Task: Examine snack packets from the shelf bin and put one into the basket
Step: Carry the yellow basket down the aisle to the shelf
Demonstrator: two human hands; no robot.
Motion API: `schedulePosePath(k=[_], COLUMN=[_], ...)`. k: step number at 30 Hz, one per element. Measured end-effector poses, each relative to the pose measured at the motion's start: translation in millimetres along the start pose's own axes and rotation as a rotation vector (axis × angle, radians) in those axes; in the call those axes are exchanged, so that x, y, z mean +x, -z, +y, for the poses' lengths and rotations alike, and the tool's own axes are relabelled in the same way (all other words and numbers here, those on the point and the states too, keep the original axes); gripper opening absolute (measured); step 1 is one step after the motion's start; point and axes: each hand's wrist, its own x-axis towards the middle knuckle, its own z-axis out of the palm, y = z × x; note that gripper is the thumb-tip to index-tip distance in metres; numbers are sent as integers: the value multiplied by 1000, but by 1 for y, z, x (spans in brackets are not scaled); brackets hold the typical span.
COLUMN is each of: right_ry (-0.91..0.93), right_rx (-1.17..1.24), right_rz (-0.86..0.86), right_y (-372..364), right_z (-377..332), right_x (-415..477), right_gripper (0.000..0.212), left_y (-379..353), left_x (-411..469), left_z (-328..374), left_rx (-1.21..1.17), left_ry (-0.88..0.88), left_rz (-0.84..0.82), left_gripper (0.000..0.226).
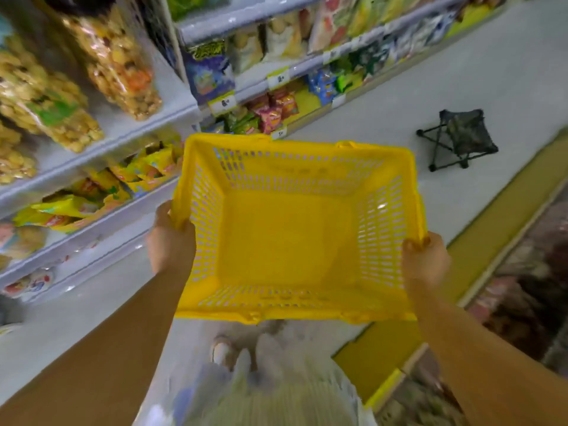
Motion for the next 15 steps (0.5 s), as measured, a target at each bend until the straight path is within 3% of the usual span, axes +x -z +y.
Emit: schedulePosePath(k=[15], right_ry=[-161], right_rx=[206], right_rz=[108], right_y=[96], right_z=[36], right_x=[213], right_gripper=[18], left_y=[-171], left_x=[20], left_z=[250], left_rx=[-16], left_ry=[-341], left_rz=[-100], left_gripper=[38])
